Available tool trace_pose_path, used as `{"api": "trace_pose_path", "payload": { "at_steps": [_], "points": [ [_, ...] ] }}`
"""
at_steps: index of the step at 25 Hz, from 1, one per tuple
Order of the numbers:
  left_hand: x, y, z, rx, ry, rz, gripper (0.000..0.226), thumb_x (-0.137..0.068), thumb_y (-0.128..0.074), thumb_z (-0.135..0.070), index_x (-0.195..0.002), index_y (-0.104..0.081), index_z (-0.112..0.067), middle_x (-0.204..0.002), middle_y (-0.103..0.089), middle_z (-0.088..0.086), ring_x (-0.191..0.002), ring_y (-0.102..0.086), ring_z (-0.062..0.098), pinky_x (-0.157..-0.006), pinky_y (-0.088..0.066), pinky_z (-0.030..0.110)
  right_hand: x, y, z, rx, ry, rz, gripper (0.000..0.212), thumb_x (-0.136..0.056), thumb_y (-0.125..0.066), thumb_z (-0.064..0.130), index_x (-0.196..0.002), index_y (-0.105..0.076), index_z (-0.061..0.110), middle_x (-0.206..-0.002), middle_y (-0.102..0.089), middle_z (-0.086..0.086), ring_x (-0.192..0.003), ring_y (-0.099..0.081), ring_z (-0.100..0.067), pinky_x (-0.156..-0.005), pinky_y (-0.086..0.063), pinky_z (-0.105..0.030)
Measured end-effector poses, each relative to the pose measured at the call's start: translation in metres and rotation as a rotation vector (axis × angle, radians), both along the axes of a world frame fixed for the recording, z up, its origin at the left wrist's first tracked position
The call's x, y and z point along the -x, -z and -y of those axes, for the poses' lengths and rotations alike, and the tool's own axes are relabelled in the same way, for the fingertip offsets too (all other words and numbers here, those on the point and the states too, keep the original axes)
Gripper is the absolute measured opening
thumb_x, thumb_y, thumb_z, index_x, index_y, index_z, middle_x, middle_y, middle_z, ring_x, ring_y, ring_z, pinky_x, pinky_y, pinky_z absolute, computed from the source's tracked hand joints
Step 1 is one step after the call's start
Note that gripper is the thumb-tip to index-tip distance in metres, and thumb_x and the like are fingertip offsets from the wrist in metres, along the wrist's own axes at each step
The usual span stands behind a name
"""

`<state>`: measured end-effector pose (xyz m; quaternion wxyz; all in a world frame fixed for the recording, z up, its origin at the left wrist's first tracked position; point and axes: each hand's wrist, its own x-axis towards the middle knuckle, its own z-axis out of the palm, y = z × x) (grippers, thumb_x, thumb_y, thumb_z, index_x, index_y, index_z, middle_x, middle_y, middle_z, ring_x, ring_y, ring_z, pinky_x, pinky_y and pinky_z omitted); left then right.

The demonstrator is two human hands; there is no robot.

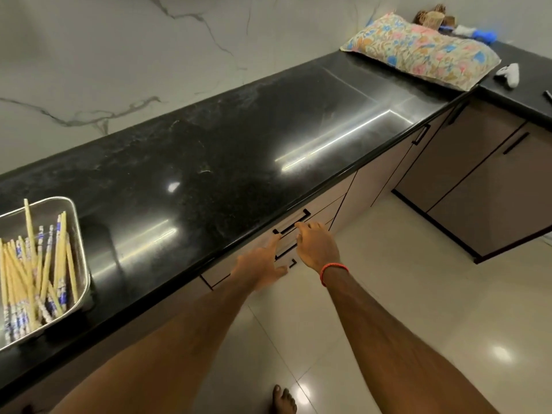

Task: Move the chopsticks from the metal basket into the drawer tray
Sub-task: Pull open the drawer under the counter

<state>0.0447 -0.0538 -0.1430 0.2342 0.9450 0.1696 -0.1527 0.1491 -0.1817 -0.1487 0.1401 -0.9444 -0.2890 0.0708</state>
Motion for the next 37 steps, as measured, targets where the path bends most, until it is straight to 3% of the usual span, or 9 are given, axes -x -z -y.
{"api": "trace_pose_path", "payload": {
  "at_steps": [4,9,12,16,20,25,30,33,37],
  "points": [
    [-0.027,0.030,-0.004,0.028,-0.026,-0.069,0.092,-0.092,-0.061,-0.052,-0.159,-0.002,-0.030,-0.158,-0.041,0.011,-0.136,-0.050,0.034,-0.108,-0.043,0.058,-0.021,0.030,-0.013,0.106,0.015,-0.099,0.041,-0.103,-0.041,0.024,-0.143,-0.046,0.016,-0.126,-0.063,-0.012,-0.118,-0.052,-0.030,-0.099,-0.045,-0.045],
    [-0.050,0.056,-0.010,-0.005,-0.035,-0.110,0.096,-0.093,-0.059,-0.052,-0.159,0.008,-0.030,-0.132,-0.064,0.013,-0.104,-0.067,0.028,-0.089,-0.057,0.049,-0.033,0.053,-0.032,0.186,0.017,-0.193,0.052,-0.098,-0.047,0.021,-0.150,-0.038,0.019,-0.118,-0.064,-0.013,-0.115,-0.048,-0.032,-0.084,-0.038,-0.042],
    [-0.060,0.071,-0.013,0.006,-0.068,-0.148,0.098,-0.092,-0.057,-0.057,-0.159,0.010,-0.032,-0.145,-0.054,0.014,-0.114,-0.063,0.030,-0.094,-0.053,0.049,-0.039,0.062,-0.040,0.228,0.011,-0.255,0.056,-0.095,-0.051,0.020,-0.150,-0.038,0.019,-0.122,-0.062,-0.015,-0.120,-0.044,-0.034,-0.091,-0.038,-0.045],
    [-0.067,0.092,-0.015,0.082,-0.176,-0.225,0.095,-0.092,-0.056,-0.060,-0.158,0.010,-0.040,-0.154,-0.043,0.011,-0.127,-0.056,0.032,-0.101,-0.047,0.051,-0.048,0.074,-0.044,0.283,0.011,-0.380,0.075,-0.093,-0.055,0.022,-0.158,-0.016,0.030,-0.154,-0.041,-0.011,-0.139,-0.030,-0.034,-0.106,-0.031,-0.051],
    [-0.070,0.108,-0.015,0.041,-0.151,-0.206,0.091,-0.094,-0.060,-0.050,-0.156,0.006,-0.047,-0.163,-0.031,0.006,-0.136,-0.048,0.033,-0.106,-0.043,0.054,-0.049,0.085,-0.042,0.396,0.030,-0.419,0.091,-0.089,-0.063,0.025,-0.155,-0.003,0.043,-0.160,-0.027,-0.010,-0.146,-0.019,-0.036,-0.109,-0.029,-0.055],
    [-0.087,0.112,-0.001,0.065,-0.212,-0.243,0.097,-0.091,-0.066,-0.046,-0.159,0.001,-0.035,-0.168,-0.015,0.005,-0.141,-0.042,0.032,-0.109,-0.040,0.052,-0.046,0.084,-0.038,0.412,0.064,-0.298,0.085,-0.089,-0.062,0.030,-0.152,-0.009,0.049,-0.162,-0.019,-0.010,-0.145,-0.022,-0.038,-0.106,-0.033,-0.053],
    [-0.085,0.108,0.014,0.124,-0.177,-0.299,0.110,-0.085,-0.073,-0.045,-0.160,0.005,-0.027,-0.169,-0.006,0.009,-0.151,-0.025,0.034,-0.116,-0.031,0.053,-0.031,0.083,-0.026,0.386,0.103,-0.207,0.073,-0.092,-0.059,0.033,-0.151,-0.019,0.047,-0.145,-0.041,-0.012,-0.129,-0.041,-0.035,-0.094,-0.041,-0.046],
    [-0.086,0.107,0.019,0.152,-0.172,-0.277,0.113,-0.082,-0.076,-0.046,-0.160,0.002,-0.022,-0.168,-0.010,0.011,-0.151,-0.024,0.032,-0.116,-0.032,0.050,-0.031,0.081,-0.023,0.421,0.100,-0.154,0.066,-0.093,-0.056,0.032,-0.150,-0.024,0.046,-0.140,-0.046,-0.013,-0.123,-0.046,-0.034,-0.090,-0.043,-0.044],
    [-0.081,0.103,0.025,0.227,-0.187,-0.207,0.109,-0.081,-0.080,-0.037,-0.160,-0.007,-0.017,-0.162,-0.028,0.014,-0.146,-0.036,0.032,-0.110,-0.041,0.048,-0.028,0.083,-0.022,0.419,0.101,-0.131,0.054,-0.096,-0.050,0.032,-0.146,-0.031,0.041,-0.139,-0.047,-0.014,-0.120,-0.049,-0.033,-0.089,-0.044,-0.043]
  ]
}}
